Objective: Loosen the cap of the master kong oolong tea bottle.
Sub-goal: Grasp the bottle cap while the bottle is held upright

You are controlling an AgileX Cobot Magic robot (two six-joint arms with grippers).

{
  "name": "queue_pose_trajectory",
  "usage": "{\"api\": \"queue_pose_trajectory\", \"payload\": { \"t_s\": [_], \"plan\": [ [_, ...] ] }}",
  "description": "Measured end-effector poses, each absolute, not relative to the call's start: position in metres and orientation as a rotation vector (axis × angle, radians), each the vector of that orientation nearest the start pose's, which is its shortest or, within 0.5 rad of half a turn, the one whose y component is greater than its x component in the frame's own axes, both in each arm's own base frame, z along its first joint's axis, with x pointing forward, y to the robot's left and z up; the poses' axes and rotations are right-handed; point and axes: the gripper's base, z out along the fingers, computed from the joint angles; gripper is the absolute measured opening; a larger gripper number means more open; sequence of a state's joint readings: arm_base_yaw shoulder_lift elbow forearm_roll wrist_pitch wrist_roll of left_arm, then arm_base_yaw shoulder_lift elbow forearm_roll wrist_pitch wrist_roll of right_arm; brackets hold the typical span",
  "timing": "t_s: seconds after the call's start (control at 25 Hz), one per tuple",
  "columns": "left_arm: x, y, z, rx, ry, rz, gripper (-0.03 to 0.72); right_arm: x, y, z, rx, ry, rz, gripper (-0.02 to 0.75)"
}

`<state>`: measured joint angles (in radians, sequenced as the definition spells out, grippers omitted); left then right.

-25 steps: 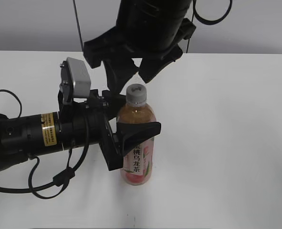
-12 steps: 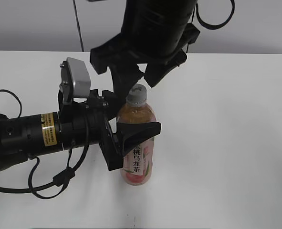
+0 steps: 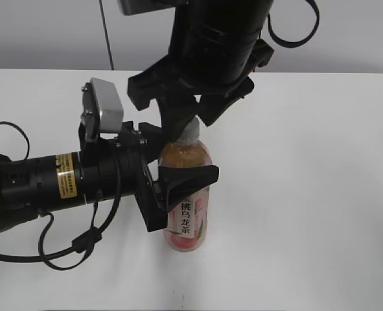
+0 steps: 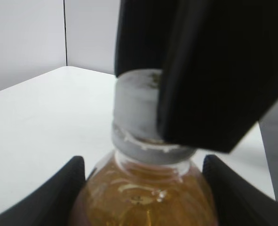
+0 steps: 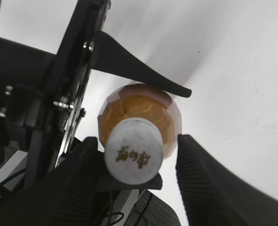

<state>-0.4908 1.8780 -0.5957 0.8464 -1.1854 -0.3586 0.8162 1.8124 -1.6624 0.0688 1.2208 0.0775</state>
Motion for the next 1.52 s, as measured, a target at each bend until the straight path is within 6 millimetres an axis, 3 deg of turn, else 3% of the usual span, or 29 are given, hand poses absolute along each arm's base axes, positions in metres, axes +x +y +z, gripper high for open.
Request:
{"api": "queue_pose_trajectory", "payload": {
  "t_s": [0.24, 0.44, 0.8, 1.16, 1.52],
  "plan": [
    [0.2341, -0.1967, 0.1439, 1.007, 1.491, -0.988, 0.459, 0.2577, 0.2826, 0.307, -1.028, 2.712, 0.27, 0.379],
    [0.2341, -0.1967, 0.1439, 1.007, 1.491, -0.988, 0.459, 0.2576, 0.2827, 0.3071, -1.031, 2.71, 0.271, 0.275],
    [0.2341, -0.1967, 0.1439, 1.007, 1.491, -0.988, 0.459, 0.2576, 0.2827, 0.3071, -1.129, 2.665, 0.258, 0.275],
    [0.2341, -0.1967, 0.1439, 1.007, 1.491, -0.988, 0.459, 0.2576, 0.2827, 0.3071, -1.487, 2.461, 0.206, 0.275],
    [0.234, -0.1967, 0.1439, 1.008, 1.491, -0.989, 0.459, 0.258, 0.2824, 0.3071, -1.984, 2.054, 0.115, 0.275]
  ]
}}
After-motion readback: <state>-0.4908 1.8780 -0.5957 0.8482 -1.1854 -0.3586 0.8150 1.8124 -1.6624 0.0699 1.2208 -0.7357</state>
